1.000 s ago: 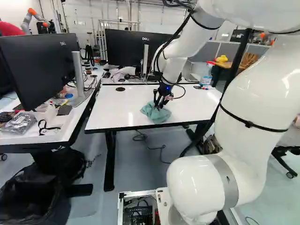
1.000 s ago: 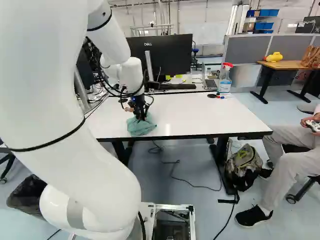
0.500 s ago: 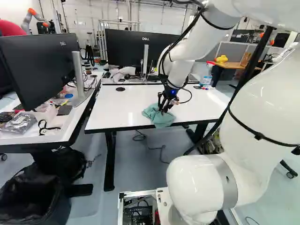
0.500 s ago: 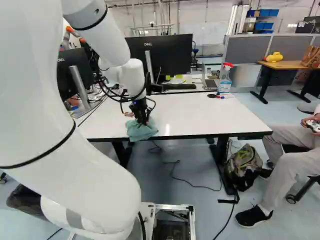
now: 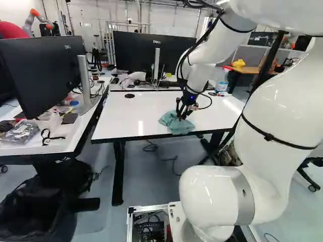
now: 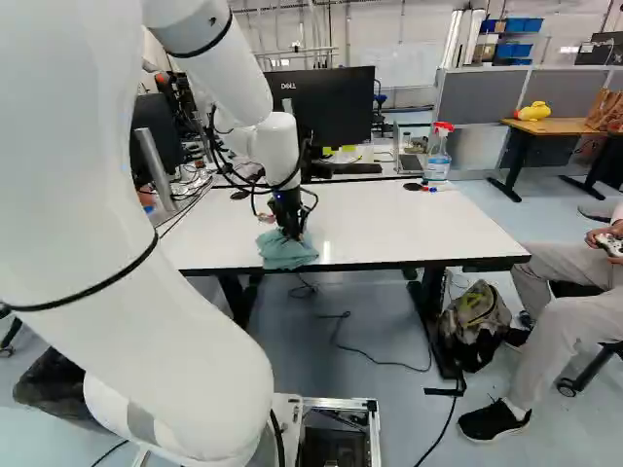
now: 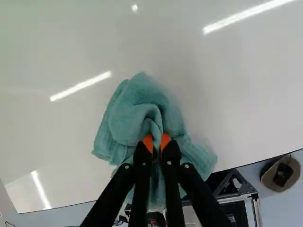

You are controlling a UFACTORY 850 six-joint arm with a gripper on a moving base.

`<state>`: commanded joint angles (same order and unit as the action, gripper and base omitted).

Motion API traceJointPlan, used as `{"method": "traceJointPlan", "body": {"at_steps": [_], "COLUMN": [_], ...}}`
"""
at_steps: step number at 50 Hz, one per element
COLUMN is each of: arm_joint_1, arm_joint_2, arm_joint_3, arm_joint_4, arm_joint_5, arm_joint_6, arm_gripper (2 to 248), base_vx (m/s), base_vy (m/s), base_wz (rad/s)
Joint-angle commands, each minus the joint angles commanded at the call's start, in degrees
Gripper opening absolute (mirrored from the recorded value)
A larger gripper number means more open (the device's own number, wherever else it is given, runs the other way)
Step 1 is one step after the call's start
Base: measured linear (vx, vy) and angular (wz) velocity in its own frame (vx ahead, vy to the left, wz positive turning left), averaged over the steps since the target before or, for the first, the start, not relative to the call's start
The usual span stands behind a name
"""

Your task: Clean the table with the green towel

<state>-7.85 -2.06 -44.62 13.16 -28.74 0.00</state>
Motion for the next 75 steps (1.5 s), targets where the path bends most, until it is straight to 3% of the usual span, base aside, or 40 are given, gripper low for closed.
{"method": "traceJointPlan", "body": {"at_steps": [23,40,75], "arm_joint_1": [0.8,3.0,9.6], "arm_joint_2": [-6.2,-9.9,-9.7], "arm_joint_3": [-6.9,-11.1,-10.9], "arm_joint_4": [0.0,0.0,0.0], "arm_joint_5": [0.0,0.0,0.0], "arm_joint_6": [0.0,0.0,0.0], "arm_gripper": [38,38,38], "base_vx": [0.0,0.0,0.0], "base_vy": [0.0,0.0,0.0], "base_wz": [0.0,0.0,0.0]}}
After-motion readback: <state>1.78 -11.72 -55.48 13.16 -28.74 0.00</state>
